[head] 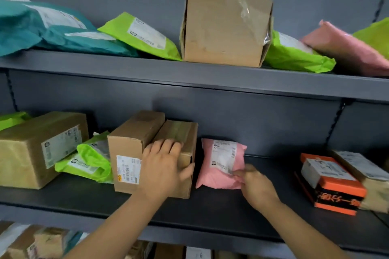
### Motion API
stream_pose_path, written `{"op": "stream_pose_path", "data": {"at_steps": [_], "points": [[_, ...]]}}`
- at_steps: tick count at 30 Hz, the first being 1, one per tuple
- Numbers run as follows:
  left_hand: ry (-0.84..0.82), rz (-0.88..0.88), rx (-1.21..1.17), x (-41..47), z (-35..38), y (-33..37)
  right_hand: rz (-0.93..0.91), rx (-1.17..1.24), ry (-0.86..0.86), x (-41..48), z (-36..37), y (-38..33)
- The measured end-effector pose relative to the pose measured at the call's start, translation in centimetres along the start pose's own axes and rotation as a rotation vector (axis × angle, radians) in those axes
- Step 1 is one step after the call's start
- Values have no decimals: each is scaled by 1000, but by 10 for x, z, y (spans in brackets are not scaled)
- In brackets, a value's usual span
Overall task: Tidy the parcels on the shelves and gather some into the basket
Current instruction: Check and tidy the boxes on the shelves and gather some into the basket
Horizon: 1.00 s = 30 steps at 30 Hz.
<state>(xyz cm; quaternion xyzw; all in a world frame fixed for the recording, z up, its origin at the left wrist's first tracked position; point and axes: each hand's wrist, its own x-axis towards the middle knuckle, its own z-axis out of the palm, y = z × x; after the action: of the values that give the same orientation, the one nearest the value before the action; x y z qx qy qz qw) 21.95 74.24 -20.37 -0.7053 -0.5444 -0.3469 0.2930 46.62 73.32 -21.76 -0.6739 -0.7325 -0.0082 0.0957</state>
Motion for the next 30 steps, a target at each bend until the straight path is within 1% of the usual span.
{"op": "stream_pose_path", "data": {"at_steps": [6, 8, 9, 11, 13, 15, 19, 23, 25, 28, 30], "points": [[33, -11, -45, -2, 1, 3, 119, -111, 70, -26, -9, 17], [31, -10, -52, -3, 0, 4, 120, -56, 66, -29, -15, 14], [26, -19, -55, -3, -1, 5, 96, -11, 62, -29, -19, 10], [10, -50, -58, -4, -4, 8, -7, 29, 71, -25, -28, -2], [-15, -80, -51, -5, -7, 10, -129, 9, 90, -17, -33, -18], [-45, -107, -44, -7, -8, 12, -181, -40, 45, -11, -31, -29], [-95, -157, -43, -6, -9, 14, -67, -37, -137, -10, -5, -18], [-110, -156, -19, -7, -6, 15, 77, -99, -119, -14, -4, 21], [-133, -167, -19, -6, -6, 16, 131, -77, -149, -17, -11, 41], [-158, -210, -30, -3, -6, 21, 148, -36, -169, -20, -19, 60], [-157, -232, -53, -1, -7, 27, 116, -11, -95, -21, -18, 61]]}}
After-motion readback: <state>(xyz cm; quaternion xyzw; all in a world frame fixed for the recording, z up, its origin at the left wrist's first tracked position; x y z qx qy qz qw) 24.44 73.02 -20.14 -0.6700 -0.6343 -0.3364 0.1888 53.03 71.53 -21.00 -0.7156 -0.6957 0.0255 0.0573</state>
